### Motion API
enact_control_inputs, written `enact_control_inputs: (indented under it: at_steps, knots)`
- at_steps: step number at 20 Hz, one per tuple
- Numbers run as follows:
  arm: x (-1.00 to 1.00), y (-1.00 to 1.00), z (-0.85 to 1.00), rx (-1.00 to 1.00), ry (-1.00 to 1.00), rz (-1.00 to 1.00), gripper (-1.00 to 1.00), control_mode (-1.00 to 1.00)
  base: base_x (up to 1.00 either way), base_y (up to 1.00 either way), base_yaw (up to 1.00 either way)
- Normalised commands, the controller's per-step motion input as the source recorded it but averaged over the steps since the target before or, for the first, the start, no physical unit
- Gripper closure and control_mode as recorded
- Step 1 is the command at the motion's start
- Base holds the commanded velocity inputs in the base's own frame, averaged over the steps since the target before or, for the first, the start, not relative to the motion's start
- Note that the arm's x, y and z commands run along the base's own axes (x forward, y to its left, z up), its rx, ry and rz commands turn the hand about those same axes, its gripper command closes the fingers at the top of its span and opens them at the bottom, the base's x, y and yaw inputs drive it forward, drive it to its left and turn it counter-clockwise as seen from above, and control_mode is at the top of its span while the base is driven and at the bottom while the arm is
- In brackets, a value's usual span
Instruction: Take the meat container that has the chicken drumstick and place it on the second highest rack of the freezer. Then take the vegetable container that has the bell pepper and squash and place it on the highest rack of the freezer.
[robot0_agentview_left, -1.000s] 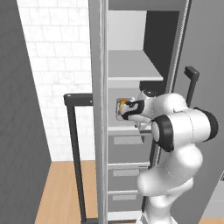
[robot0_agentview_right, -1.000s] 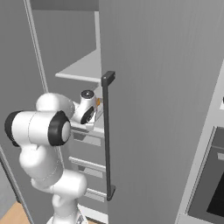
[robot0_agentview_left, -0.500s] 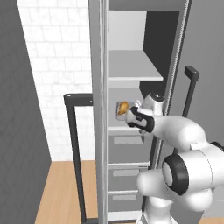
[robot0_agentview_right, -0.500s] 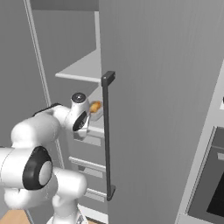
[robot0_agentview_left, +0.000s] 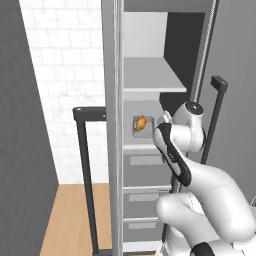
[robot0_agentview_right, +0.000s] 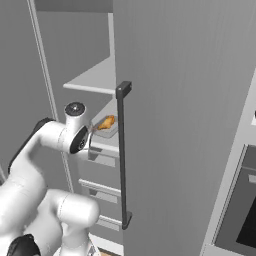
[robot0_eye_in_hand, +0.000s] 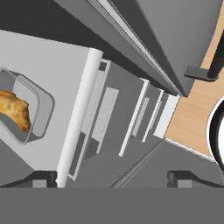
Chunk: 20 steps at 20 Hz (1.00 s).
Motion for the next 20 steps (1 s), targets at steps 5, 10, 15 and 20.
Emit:
enact_control_inputs:
  at_steps: [5, 10, 15, 20]
  knots:
    - [-0.83, 0.00, 0.65, -0.10, 0.13, 0.16, -1.00, -1.00, 0.00, 0.00, 0.00]
    - [-0.59, 0.00, 0.47, -0.29, 0.21, 0.37, -1.00, -1.00, 0.00, 0.00, 0.00]
    - [-0.49, -0.01, 0.35, -0.26, 0.15, 0.41, -1.00, -1.00, 0.00, 0.00, 0.00]
    - [-0.27, -0.19, 0.09, -0.10, -0.10, 0.44, -1.00, -1.00, 0.00, 0.00, 0.00]
